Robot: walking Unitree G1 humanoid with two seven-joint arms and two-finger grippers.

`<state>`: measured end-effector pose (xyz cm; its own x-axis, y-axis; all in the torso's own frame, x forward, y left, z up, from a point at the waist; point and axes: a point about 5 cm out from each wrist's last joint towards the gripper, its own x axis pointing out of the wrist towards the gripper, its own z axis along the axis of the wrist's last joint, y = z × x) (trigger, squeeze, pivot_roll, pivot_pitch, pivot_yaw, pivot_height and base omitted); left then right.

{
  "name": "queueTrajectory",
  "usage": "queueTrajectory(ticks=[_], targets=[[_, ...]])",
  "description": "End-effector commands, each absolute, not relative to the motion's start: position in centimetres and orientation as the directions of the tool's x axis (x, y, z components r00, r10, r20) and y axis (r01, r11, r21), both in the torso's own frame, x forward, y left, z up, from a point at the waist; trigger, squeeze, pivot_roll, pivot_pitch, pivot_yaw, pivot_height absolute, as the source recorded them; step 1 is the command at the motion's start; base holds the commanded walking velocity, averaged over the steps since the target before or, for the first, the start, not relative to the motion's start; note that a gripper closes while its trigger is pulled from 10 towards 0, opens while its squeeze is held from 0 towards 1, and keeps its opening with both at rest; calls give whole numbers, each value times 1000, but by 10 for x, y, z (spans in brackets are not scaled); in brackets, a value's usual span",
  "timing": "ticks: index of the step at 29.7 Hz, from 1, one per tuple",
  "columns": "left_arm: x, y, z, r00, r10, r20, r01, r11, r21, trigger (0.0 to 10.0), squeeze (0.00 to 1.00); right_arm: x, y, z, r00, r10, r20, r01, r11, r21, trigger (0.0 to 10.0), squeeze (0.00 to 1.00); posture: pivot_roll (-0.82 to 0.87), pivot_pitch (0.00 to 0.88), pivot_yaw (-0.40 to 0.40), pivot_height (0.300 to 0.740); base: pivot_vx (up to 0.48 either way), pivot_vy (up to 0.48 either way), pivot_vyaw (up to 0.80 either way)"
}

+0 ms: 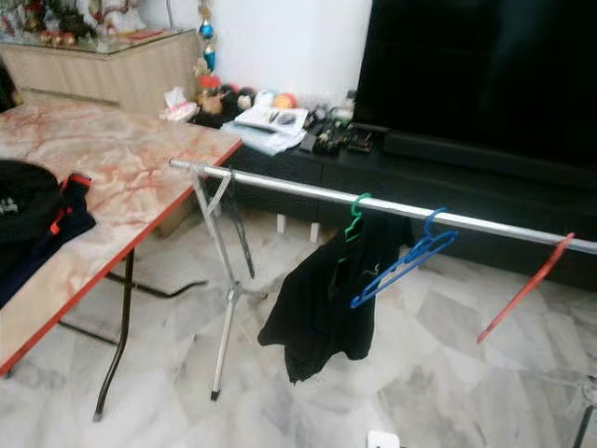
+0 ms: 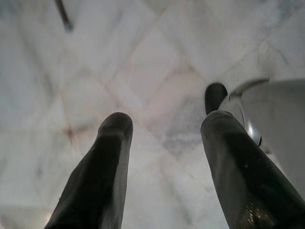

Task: Hang hanger

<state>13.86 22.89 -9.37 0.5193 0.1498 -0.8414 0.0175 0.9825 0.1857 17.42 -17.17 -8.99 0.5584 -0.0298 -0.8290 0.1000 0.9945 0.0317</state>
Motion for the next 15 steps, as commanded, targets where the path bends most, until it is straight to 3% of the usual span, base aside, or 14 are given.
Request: queueTrajectory(ticks=[1,10,15], targets=[[141,227,-93,519,136,-844,22,985,172,10000,0,171,-175,-91,546,-41,-837,110,994,23,10000,0,178,0,-29,740,0,0,-744],[141,224,-94,513,126,-849,88,976,198,10000,0,170,-174,-92,543,-37,-839,102,995,22,10000,0,174,0,-27,740,0,0,-744],[138,224,-95,504,132,-854,60,981,187,10000,0,170,-174,-92,542,-39,-840,103,995,20,10000,0,174,0,-26,740,0,-343,-744]])
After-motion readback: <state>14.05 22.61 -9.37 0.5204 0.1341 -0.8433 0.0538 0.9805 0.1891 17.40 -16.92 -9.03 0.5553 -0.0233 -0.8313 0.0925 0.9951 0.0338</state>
